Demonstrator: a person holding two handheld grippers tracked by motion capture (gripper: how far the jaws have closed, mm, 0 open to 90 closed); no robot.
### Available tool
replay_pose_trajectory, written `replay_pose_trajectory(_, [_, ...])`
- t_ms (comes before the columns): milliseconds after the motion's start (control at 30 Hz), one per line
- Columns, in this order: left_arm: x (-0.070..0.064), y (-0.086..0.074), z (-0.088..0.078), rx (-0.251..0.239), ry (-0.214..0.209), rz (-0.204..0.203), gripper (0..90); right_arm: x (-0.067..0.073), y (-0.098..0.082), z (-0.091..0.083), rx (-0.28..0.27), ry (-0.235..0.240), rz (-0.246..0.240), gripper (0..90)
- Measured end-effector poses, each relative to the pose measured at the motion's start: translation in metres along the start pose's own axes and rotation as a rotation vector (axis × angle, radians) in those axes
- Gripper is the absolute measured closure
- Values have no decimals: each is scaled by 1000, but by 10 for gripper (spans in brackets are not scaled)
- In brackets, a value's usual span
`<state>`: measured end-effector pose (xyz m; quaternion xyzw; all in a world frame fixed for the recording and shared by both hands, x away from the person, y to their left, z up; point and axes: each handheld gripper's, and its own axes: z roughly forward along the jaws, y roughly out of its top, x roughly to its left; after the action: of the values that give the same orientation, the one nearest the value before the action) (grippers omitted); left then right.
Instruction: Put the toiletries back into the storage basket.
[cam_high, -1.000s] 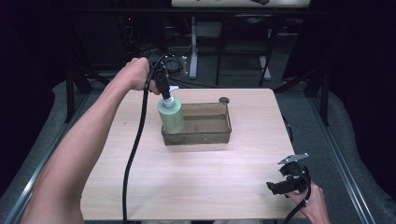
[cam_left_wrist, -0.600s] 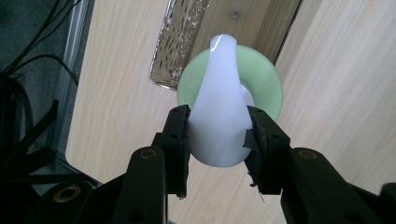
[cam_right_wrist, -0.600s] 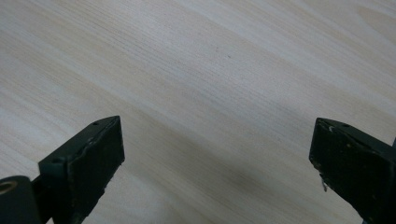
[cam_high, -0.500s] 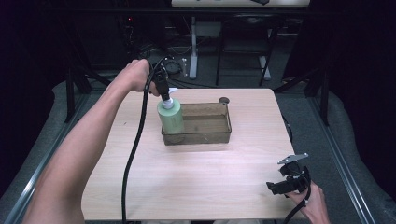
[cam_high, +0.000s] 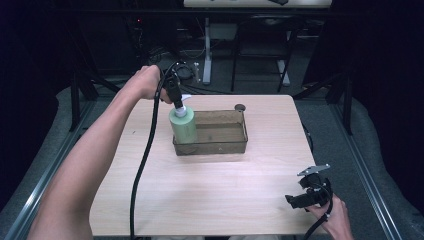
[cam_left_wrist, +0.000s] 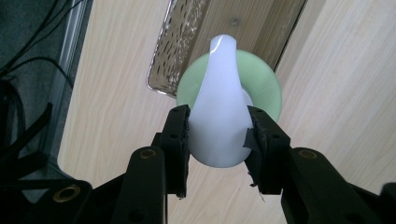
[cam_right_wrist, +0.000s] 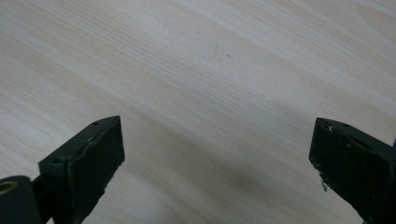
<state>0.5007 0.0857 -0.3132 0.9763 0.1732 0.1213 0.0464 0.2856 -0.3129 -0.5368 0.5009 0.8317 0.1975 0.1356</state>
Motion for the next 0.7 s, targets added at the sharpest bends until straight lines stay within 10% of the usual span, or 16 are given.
replay_pose_trajectory(700, [2, -7, 14, -110, 46, -86, 600, 0, 0, -1, -4, 2, -3, 31])
